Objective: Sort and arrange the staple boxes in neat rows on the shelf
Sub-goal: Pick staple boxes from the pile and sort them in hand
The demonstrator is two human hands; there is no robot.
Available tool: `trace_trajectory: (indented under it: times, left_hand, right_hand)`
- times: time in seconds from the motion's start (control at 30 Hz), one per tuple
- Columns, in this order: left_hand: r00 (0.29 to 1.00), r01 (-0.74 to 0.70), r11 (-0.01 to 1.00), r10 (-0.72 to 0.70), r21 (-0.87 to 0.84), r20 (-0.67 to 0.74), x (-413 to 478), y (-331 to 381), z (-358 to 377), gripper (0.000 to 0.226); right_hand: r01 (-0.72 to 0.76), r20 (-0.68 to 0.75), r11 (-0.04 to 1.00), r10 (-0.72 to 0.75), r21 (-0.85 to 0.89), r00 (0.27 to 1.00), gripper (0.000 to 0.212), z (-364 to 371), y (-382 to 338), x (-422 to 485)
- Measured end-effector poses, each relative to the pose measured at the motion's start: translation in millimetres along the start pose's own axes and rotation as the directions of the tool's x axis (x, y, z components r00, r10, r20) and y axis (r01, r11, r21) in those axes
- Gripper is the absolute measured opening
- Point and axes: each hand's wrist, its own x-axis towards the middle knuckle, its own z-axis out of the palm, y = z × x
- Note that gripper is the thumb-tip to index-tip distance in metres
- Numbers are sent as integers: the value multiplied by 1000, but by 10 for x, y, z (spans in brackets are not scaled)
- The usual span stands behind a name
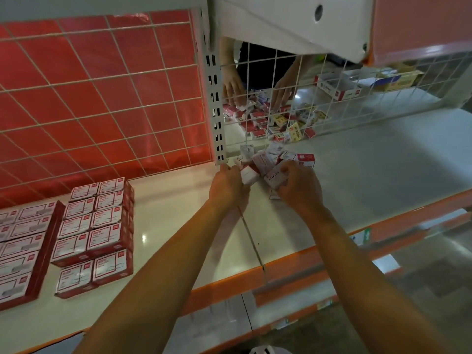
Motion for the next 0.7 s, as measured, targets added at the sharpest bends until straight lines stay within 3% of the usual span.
trace_trajectory:
  times: [0.07, 0.2, 0.37, 0.53, 0.7]
  left_hand:
    - [1000, 17, 999, -17, -43, -2, -6, -11, -12, 41]
    - [1000, 19, 990, -19, -138, -3, -45, -15, -43, 34]
    - [999, 32, 930, -22, -366, 31, -134, -67, -140, 38]
    - [974, 225, 689, -142, -689, 176, -231, -179, -141, 13]
    - [953, 284, 461, -232, -841, 195, -445, -286, -248, 17]
  right_hand:
    - [43, -25, 997, -45, -72, 999, 45, -10, 17, 44]
    - [125, 87, 978, -112, -168, 990, 65, -8, 42, 129]
    - [91, 159, 966, -53, -243, 986, 55, -3, 65, 199]
    - [43, 126, 984, -21, -174, 992, 46, -31, 45, 172]
    - [158, 71, 986, -161, 48, 984, 45, -43, -88, -40]
